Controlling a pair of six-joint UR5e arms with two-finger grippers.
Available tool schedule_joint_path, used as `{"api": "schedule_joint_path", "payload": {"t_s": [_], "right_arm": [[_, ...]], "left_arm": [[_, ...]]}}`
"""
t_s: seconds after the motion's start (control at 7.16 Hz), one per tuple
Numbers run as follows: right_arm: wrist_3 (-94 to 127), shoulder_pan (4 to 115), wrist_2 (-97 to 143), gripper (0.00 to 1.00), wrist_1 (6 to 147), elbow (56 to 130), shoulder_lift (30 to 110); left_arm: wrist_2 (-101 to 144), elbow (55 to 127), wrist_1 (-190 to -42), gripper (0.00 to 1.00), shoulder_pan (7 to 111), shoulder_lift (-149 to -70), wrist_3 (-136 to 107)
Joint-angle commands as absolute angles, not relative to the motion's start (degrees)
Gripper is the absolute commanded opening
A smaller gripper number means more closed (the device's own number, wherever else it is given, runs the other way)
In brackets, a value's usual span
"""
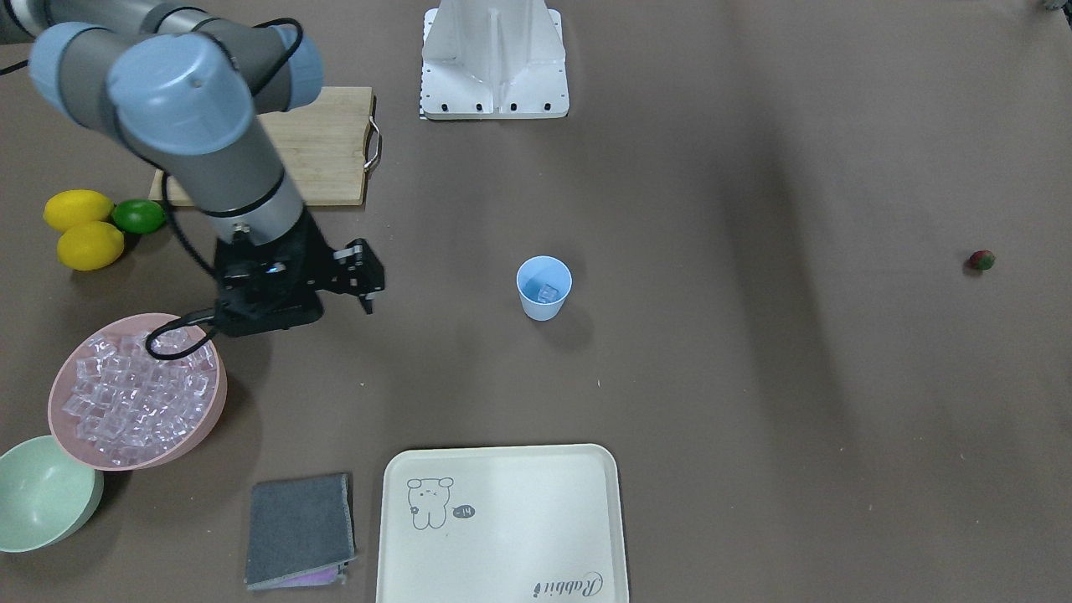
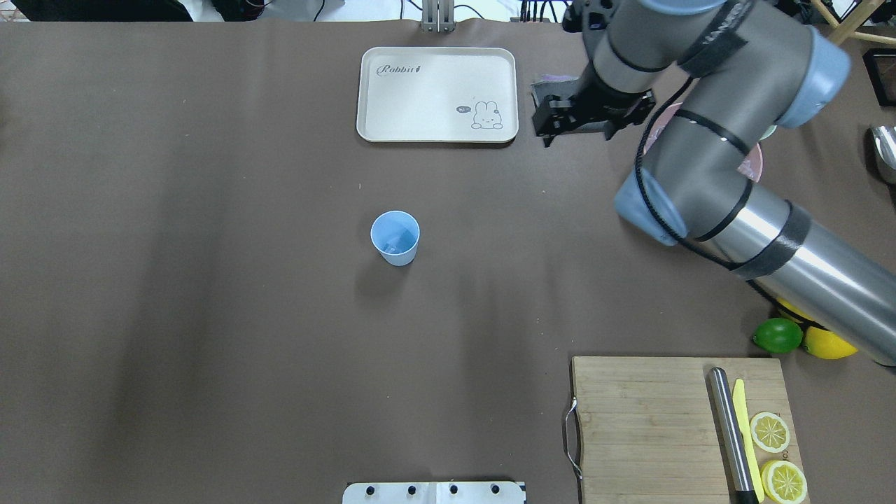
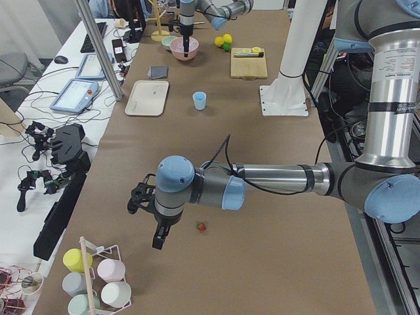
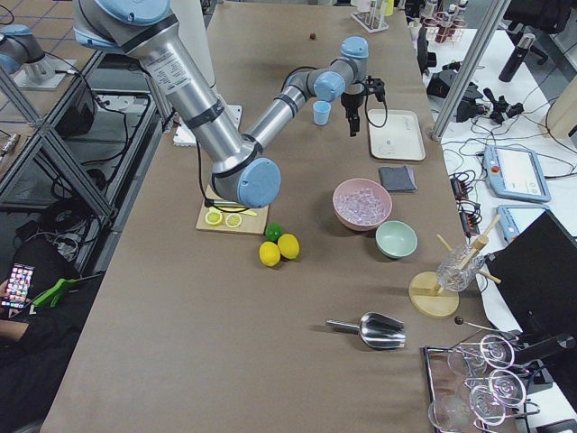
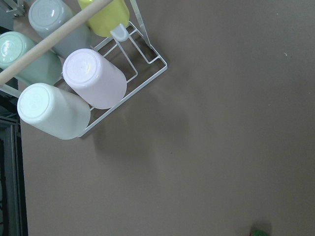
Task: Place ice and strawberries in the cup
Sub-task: 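Move the right gripper back over the pink ice bowl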
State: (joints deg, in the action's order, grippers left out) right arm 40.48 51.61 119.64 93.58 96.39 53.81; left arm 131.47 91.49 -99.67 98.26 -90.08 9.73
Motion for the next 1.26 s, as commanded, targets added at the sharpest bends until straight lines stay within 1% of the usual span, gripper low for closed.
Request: {"api": "schedule_joint_path", "payload": {"t_s": [0.0, 0.42, 0.7, 0.84, 0.98, 1.12], "right_arm": [[21.5, 58.4, 120.4, 0.99, 94.7, 96.2, 58.7], [5.5, 63.5, 118.3, 0.93, 94.6, 90.7, 61.7], [2.6, 63.2, 117.2, 0.72, 94.5, 89.0, 62.5], [2.6, 62.8, 117.2, 0.68, 94.5, 89.4, 64.0], [2.5, 61.8, 117.2, 0.67, 94.3, 89.4, 65.2], [2.5, 60.7, 117.2, 0.59, 94.5, 89.2, 65.8]], "left_arm": [[131.5, 92.2, -99.7, 0.98, 98.3, -90.1, 9.7], [131.5, 92.5, -99.7, 0.98, 98.3, -90.0, 9.8], [131.5, 92.5, -99.7, 0.98, 98.3, -89.9, 9.8], [131.5, 92.4, -99.7, 0.98, 98.3, -89.9, 9.8], [131.5, 92.4, -99.6, 0.98, 98.3, -90.1, 9.7], [131.5, 92.3, -99.6, 0.98, 98.3, -90.4, 9.7]]}}
